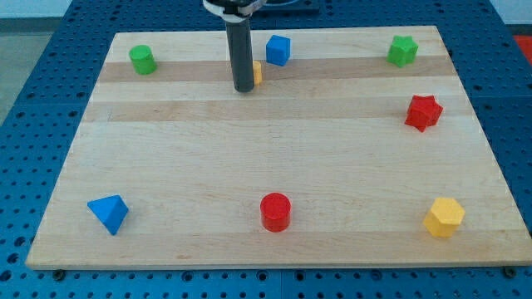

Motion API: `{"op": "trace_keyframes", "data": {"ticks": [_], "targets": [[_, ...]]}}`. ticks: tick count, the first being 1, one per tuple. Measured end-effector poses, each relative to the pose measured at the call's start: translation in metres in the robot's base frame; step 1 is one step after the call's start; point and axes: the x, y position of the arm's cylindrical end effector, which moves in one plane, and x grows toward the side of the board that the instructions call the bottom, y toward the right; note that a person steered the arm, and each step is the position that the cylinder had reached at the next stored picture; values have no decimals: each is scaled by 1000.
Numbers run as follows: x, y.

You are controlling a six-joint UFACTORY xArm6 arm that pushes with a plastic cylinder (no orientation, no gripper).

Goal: Push the yellow heart closer to the blue cube

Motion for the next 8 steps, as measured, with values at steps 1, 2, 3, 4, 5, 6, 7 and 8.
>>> {"op": "trace_keyframes", "data": {"ticks": [1,2,3,4,5,6,7,8], "targets": [[-1,0],[4,-13],[5,-24],[-7,-24],[-13,-6],[-13,-6],[-13,-3],[-13,-3]]}}
